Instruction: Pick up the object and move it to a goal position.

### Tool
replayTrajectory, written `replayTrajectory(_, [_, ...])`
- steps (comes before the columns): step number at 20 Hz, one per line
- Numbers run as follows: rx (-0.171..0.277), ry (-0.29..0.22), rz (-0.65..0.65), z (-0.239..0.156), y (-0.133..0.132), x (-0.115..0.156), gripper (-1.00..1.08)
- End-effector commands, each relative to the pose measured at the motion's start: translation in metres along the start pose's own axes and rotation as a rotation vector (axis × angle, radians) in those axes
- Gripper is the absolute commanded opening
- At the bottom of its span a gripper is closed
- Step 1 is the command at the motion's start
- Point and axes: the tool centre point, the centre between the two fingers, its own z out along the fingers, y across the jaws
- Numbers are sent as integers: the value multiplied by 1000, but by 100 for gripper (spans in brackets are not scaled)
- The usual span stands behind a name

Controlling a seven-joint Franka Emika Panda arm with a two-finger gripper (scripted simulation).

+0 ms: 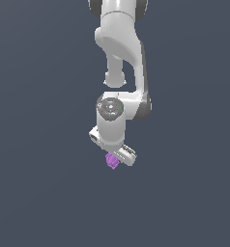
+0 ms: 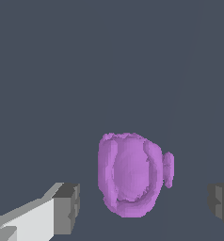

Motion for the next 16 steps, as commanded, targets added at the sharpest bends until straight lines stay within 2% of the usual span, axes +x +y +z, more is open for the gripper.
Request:
replayTrajectory(1, [-1,-1,1,7,0,0,100])
replayTrajectory(8, [-1,0,4,42,1,-1,100])
replayTrajectory(14, [-1,0,5,47,0,0,100])
replayTrajectory(15, [-1,0,5,47,0,0,-100])
replayTrajectory(16, [-1,0,5,47,0,0,-100])
